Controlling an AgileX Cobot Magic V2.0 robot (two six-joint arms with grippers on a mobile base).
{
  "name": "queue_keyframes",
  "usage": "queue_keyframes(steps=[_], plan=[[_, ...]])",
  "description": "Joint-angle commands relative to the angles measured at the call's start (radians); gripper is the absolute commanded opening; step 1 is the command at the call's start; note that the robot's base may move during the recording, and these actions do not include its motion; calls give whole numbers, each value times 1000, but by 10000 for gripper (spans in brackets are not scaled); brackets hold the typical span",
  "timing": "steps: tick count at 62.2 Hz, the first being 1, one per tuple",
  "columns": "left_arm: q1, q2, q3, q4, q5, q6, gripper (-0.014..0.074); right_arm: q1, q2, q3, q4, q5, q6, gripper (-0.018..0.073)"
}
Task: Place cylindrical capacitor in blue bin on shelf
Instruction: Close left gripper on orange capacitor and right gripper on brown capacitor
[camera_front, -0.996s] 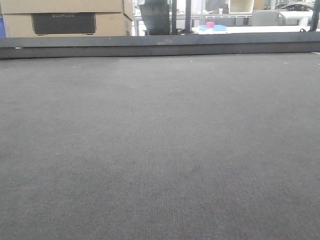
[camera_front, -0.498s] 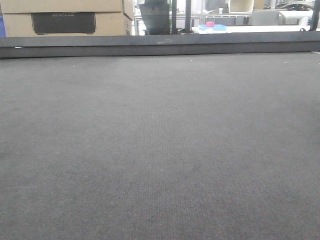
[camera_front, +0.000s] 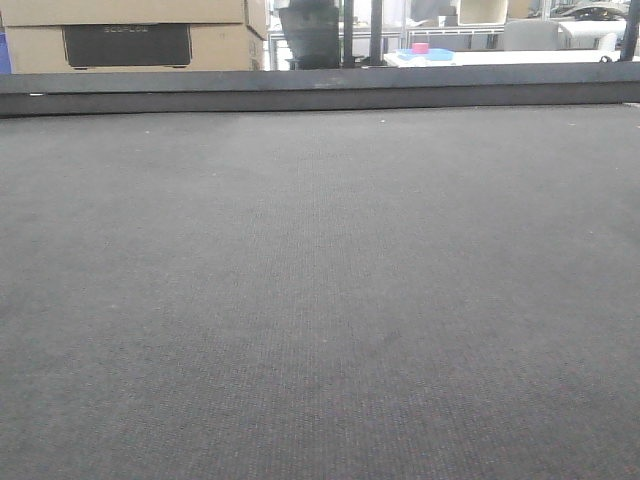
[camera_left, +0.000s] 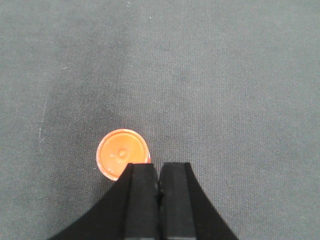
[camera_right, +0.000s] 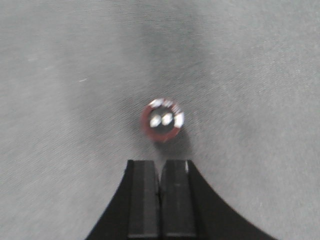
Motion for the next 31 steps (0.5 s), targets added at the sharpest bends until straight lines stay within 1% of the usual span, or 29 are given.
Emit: queue_keyframes(steps=[1, 7, 12, 16, 25, 31], plan=[[1, -1, -9, -8, -11, -10, -111, -7, 40, -24, -13, 3, -1, 25], [1, -1, -9, -8, -11, -10, -111, -7, 76, -32, -18, -31, -6, 256], [1, -1, -9, -8, -9, -10, -111, -7, 107, -37, -38, -46, -6, 347], [1, -1, -9, -10, 2, -10, -111, -7, 128, -43, -40, -42, -6, 366], [1, -1, -9, -12, 11, -10, -111, -7, 183, -48, -42, -83, -6, 358], [1, -1, -9, -17, 13, -10, -111, -7, 219, -73, -42, -83, -6, 358]])
